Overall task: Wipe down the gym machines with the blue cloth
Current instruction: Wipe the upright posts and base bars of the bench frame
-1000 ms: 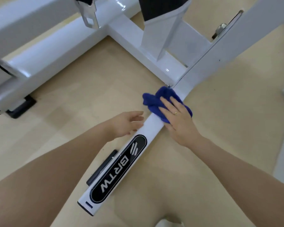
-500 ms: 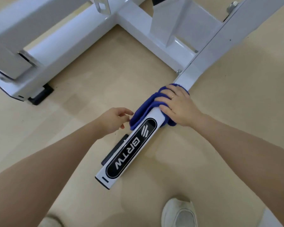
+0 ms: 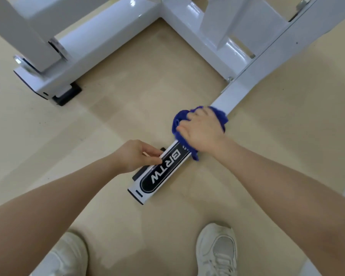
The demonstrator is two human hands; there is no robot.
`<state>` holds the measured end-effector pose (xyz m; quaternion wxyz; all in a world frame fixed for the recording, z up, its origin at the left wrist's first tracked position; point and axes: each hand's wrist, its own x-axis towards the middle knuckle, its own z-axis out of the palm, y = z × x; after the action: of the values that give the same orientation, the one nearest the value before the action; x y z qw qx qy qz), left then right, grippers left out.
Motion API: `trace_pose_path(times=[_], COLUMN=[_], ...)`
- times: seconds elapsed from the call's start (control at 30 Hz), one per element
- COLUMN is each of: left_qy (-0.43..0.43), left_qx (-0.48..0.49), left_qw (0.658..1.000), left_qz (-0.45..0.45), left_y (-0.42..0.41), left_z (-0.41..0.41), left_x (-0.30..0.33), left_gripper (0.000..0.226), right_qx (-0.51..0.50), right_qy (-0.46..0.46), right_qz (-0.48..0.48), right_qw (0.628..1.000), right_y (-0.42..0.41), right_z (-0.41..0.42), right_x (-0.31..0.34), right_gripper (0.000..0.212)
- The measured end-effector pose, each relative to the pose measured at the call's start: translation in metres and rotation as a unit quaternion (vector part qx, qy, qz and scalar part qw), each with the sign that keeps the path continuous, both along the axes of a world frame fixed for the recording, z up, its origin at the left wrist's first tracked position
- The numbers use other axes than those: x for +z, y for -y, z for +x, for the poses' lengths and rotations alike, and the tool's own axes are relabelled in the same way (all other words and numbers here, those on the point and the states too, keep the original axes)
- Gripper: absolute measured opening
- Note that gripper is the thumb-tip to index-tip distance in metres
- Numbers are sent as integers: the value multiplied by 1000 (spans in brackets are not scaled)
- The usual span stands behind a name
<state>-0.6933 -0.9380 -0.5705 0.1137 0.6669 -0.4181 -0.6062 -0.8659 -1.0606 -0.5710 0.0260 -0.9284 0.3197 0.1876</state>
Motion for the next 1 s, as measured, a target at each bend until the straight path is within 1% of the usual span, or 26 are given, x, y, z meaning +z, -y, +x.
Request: trace_pose_path(times=[0.07,0.1,0.13,0.2,0.27,0.3,0.33,0.37,0.43,0.5,0.57,0.6,0.63,0.67,0.73,0.77,0.83,0.9,0.93,1.0], left_qy=[-37,-61,-67,-12,44,49,47,49,79,119,125,122,120,121,135,143,152,147,142,128], left_qx=[18,15,3,-19,-11,-4,2,14,52,86,94,87,74,59,39,41,67,95,101,86], left_qw=[999,998,997,1000,999,999,999,999,995,987,983,983,984,985,986,985,984,983,983,986], left_qz=[8,22,29,20,0,-6,-9,-16,-41,-71,-97,-105,-108,-105,-92,-84,-71,-62,-59,-58], left_y=[-9,-14,-18,-25,-28,-28,-27,-26,-21,-17,-13,-13,-13,-15,-19,-22,-27,-29,-29,-29], left_z=[5,9,13,19,19,19,19,19,20,18,17,18,20,25,37,44,56,62,63,61], left_x=[-2,-1,-1,-4,-7,-7,-6,-4,-1,1,6,9,11,12,11,9,7,6,6,6], left_gripper=[17,17,17,17,25,32,38,42,43,42,43,43,45,47,48,48,45,42,41,40], right_qx=[59,70,67,28,-24,-30,-4,33,101,142,134,101,59,29,63,98,168,232,241,208], right_qy=[38,68,69,16,-2,3,2,2,17,15,-12,-20,-20,-20,-15,-10,15,21,7,5], right_qz=[64,85,108,138,105,71,36,24,55,118,165,168,149,110,17,9,56,107,125,160], right_qw=[995,992,989,990,994,997,999,999,993,983,977,981,987,993,998,995,984,967,962,965], right_y=[-45,-53,-48,-25,-15,-20,-33,-50,-84,-89,-71,-59,-48,-42,-54,-72,-117,-148,-151,-133], right_z=[12,18,22,30,33,35,38,42,52,58,58,52,45,39,38,42,56,67,69,65], right_x=[5,6,6,4,3,1,-2,-2,-1,0,0,-1,0,3,5,5,9,13,13,11], right_gripper=[49,51,48,42,42,41,40,39,41,44,44,45,46,46,39,35,32,34,34,37])
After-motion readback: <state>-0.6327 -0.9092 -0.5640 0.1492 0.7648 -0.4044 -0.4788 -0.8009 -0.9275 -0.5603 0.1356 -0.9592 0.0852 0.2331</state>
